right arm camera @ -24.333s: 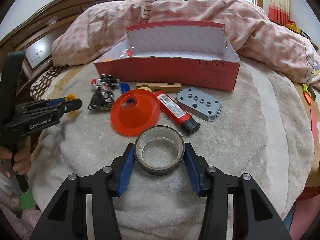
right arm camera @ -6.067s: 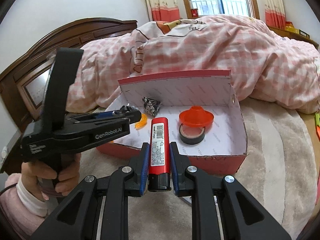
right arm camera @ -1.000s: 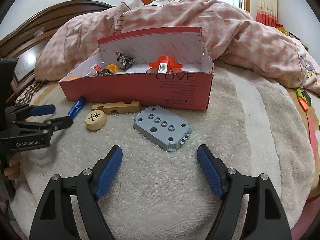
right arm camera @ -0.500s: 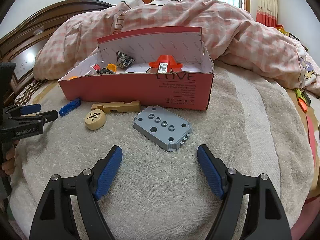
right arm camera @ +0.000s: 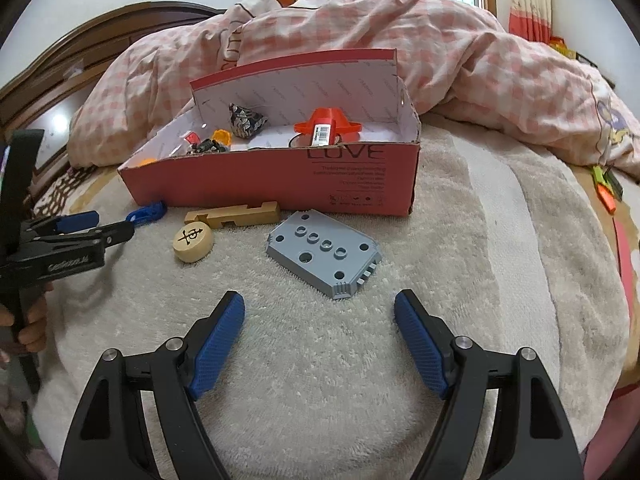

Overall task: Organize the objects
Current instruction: 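Grasp the blue plastic piece with the left gripper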

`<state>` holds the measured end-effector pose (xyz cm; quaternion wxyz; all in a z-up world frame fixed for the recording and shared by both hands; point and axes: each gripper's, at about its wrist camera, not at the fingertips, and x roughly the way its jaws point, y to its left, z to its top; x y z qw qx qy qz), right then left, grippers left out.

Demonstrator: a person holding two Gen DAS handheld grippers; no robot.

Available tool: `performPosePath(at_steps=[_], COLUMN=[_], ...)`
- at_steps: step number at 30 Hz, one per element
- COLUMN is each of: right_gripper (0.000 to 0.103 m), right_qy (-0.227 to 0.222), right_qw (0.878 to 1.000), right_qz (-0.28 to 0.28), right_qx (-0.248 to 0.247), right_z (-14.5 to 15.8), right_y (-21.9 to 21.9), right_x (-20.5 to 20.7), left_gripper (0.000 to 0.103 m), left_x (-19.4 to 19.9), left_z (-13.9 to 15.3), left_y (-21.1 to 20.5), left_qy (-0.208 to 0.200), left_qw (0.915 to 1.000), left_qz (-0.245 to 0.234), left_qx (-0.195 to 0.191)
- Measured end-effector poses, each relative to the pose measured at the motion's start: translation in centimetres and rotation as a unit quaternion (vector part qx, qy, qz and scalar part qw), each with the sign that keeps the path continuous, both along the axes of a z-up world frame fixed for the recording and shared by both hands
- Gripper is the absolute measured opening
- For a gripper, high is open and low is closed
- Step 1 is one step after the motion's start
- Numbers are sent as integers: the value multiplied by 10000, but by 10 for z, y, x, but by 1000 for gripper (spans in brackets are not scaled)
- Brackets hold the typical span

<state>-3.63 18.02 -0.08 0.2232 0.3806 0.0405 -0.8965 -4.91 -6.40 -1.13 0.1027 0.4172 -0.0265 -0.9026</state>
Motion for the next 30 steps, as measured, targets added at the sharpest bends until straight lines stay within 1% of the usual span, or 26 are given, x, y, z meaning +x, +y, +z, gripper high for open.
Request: performPosePath(at_steps=[2, 3, 6, 7, 10, 11, 13, 15, 17, 18, 20, 24, 26, 30], right_gripper=[79, 79, 79, 79, 79, 79, 79, 79, 79, 79, 79, 79, 79, 80], right_qy=[-38, -44, -27, -16, 10, 16, 24, 32, 42, 51, 76, 71, -12, -381], right_qw=[10000, 10000, 10000, 10000, 10000, 10000, 10000, 10000, 9999, 9999, 9998, 9997, 9998, 9973], right_qz=[-7, -11, -1, -3, -26, -27, -29, -32, -31, -32, -33, -42, -113, -580], right_qx=[-55, -59, -7, 19, 53, 59, 72, 76, 93, 113, 167, 211, 159, -259], right_z=[1, 1, 1, 1, 0, 0, 0, 0, 0, 0, 0, 0, 1, 10], right_y=[2, 2, 1, 0, -1, -1, -1, -1, -1, -2, -3, -5, -4, 3], right_x=[-1, -1, -1, -1, 0, 0, 1, 2, 2, 2, 2, 2, 1, -10], left_gripper=[73, 73, 73, 73, 73, 73, 73, 73, 70, 68, 49, 48, 48, 48], left_x=[0, 1, 4, 4, -4, -6, -14, -21, -25, -25, -24, -21, -17, -10], left_z=[0, 0, 3, 5, 8, 8, 7, 3, -1, -1, -1, 0, 1, 2], left_y=[-5, -6, -5, -2, 7, 11, 19, 25, 26, 25, 26, 27, 27, 29], left_qy=[5, 1, -38, -43, 21, 33, 63, 23, -62, -8, 38, 44, 58, 136], left_qw=[9998, 9999, 9992, 9981, 9947, 9941, 9940, 9951, 9942, 9942, 9945, 9943, 9938, 9940], left_qz=[147, 146, -128, -213, -286, -286, -271, -176, -72, -4, 13, -57, -157, -272], left_qx=[-92, -45, 382, 584, 989, 1045, 1060, 970, 1075, 1072, 1051, 1060, 1096, 1050])
